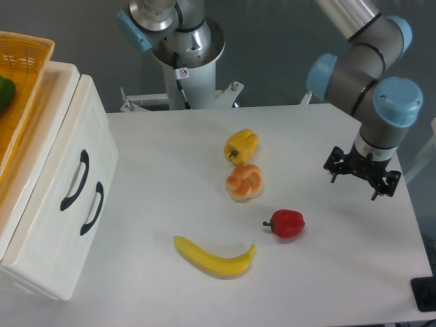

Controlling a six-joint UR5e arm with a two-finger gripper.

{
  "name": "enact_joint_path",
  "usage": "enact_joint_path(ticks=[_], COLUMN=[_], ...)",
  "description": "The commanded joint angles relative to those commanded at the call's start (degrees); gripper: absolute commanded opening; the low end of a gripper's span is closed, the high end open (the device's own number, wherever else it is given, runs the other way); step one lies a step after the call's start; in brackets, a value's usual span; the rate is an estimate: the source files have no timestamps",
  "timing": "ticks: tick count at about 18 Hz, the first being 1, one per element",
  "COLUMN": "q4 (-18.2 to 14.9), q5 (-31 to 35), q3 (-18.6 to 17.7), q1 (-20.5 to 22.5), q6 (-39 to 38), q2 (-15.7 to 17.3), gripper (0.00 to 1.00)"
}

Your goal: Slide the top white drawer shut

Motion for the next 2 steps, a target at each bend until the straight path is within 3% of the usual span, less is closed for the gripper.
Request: enact_joint_path(ticks=[2], q4=[-0.09], q5=[0.17], q3=[0.0], q1=[0.09], q6=[0.96], q2=[-0.17], gripper=[1.0])
